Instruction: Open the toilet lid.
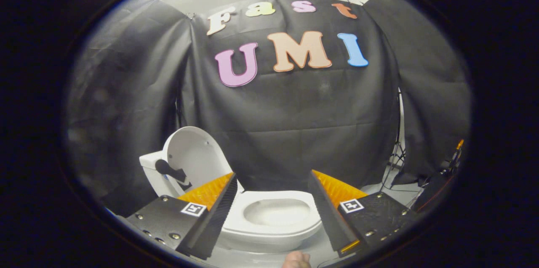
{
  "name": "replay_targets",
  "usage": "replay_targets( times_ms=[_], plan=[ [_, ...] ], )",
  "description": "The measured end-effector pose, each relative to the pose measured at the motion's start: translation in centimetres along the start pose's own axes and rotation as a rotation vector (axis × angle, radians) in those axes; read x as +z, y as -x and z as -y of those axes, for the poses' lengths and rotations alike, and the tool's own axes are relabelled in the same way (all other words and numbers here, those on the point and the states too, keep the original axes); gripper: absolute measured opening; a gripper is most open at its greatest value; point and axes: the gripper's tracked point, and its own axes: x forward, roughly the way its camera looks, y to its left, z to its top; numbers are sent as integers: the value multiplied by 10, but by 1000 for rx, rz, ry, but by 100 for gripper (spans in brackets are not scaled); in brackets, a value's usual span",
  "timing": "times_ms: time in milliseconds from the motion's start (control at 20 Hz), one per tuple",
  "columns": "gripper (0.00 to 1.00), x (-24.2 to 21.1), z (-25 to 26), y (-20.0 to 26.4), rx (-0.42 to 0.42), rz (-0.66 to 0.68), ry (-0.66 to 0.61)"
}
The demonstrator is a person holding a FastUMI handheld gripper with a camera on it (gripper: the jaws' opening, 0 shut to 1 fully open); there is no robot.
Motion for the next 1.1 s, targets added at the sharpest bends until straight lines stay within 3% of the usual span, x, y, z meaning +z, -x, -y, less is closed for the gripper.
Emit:
replay_targets(
  times_ms=[450, 1100],
  plan=[
    [99, -15, 73, 15, -103, -26, -13],
    [100, -12, 87, 23, -118, -20, -53]
  ],
)
